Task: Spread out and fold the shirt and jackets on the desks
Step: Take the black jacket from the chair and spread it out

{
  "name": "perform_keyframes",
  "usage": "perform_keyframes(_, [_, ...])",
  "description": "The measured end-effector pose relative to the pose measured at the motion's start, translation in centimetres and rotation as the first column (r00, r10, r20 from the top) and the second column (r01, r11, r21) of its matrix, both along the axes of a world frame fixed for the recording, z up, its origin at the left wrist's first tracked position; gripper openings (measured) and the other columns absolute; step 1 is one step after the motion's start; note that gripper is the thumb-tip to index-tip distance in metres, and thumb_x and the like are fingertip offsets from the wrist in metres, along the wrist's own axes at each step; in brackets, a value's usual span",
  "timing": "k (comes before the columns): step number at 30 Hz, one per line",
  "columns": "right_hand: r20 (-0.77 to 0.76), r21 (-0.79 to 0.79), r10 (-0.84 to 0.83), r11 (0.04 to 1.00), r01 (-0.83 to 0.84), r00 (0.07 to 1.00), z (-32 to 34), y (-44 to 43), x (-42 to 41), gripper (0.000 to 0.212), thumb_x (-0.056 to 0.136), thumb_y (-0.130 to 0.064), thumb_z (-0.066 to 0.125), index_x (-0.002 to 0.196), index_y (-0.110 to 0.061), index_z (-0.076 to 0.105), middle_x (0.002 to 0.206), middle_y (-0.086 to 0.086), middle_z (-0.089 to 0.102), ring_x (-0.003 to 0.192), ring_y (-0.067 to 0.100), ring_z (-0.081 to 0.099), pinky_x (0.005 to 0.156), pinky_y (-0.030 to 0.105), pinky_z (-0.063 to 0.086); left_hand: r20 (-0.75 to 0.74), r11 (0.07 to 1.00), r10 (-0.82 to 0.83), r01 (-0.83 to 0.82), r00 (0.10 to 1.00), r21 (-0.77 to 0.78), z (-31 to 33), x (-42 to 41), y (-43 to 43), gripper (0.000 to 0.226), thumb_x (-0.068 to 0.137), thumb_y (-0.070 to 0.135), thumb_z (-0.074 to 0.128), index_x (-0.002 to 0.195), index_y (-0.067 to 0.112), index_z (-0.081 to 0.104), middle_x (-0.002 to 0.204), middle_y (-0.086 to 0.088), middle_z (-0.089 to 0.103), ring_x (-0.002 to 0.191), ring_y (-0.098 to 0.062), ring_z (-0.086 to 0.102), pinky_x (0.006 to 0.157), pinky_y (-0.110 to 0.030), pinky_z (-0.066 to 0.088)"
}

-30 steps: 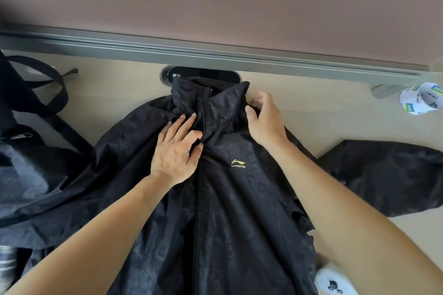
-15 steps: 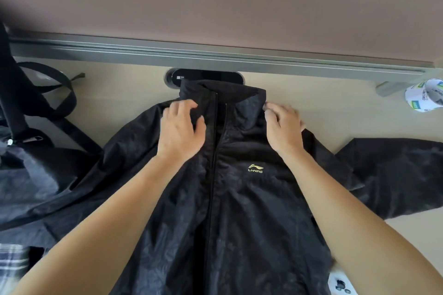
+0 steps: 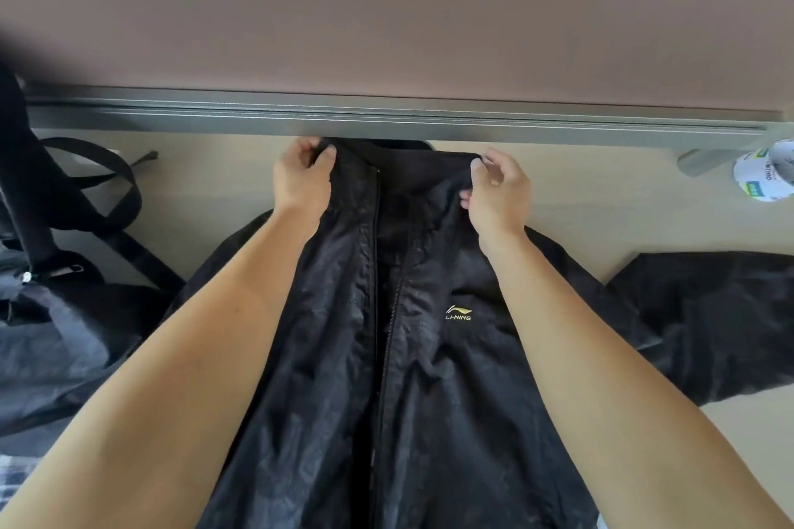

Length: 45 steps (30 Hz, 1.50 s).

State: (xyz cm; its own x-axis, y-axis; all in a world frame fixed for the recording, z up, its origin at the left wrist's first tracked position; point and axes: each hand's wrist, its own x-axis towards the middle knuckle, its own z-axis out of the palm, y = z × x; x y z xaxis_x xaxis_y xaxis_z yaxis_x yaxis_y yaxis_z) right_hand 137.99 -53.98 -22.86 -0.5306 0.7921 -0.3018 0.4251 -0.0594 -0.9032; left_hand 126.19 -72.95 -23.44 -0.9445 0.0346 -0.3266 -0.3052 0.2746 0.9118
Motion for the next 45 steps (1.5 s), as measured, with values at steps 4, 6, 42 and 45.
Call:
perform_keyframes(4, [0.115, 0.316, 0.141, 0.933, -0.171, 0.983, -0.2, -2.3, 2.2, 0.035, 0.097, -0.027, 0.059, 0.127, -0.010, 0.054, 0.126, 0.003, 0.053, 0.091, 0.012, 0.060, 0.077, 0.013, 0.047, -0.093, 0.975, -0.034, 0.013, 0.995, -0.221, -0.2, 1.8, -0.5, 0.025, 0.097, 0.032, 0.061, 0.116, 0.019, 0.055, 0.102, 0.008, 0.060, 0.103, -0.015, 0.054, 0.085, -0.027, 0.045])
perform_keyframes(6, [0.141, 0.570, 0.292, 0.757, -0.319, 0.946, -0.8, -4.2, 3.3, 0.026, 0.095, -0.021, 0.060, 0.117, -0.007, 0.060, 0.122, 0.009, 0.056, 0.102, 0.024, 0.060, 0.088, 0.035, 0.050, -0.285, 0.894, -0.171, 0.027, 0.943, -0.448, -0.2, 3.4, -0.6, 0.029, 0.096, 0.033, 0.058, 0.121, 0.018, 0.054, 0.114, 0.003, 0.060, 0.115, -0.023, 0.045, 0.093, -0.037, 0.040])
perform_keyframes(42, [0.151, 0.461, 0.134, 0.867, -0.190, 0.979, -0.9, -8.0, 5.8, 0.018, 0.100, -0.024, 0.058, 0.088, -0.012, 0.064, 0.089, -0.001, 0.062, 0.074, 0.012, 0.055, 0.064, 0.022, 0.042, -0.258, 0.598, -0.649, 0.270, 0.716, -0.755, -2.8, 11.2, 0.1, 0.030, 0.101, 0.026, 0.046, 0.123, 0.012, 0.062, 0.131, -0.010, 0.057, 0.125, -0.035, 0.048, 0.100, -0.051, 0.044])
perform_keyframes(45, [0.106, 0.463, 0.063, 0.880, -0.106, 0.992, -0.5, -7.7, 5.6, 0.019, 0.100, -0.023, 0.057, 0.085, -0.012, 0.063, 0.083, -0.002, 0.061, 0.072, 0.012, 0.052, 0.062, 0.018, 0.037, -0.068, 0.381, -0.750, 0.347, 0.658, -0.857, -4.6, 11.7, -1.6, 0.052, 0.106, 0.032, 0.024, 0.156, 0.022, 0.024, 0.166, 0.001, 0.015, 0.154, -0.022, 0.005, 0.125, -0.044, 0.009])
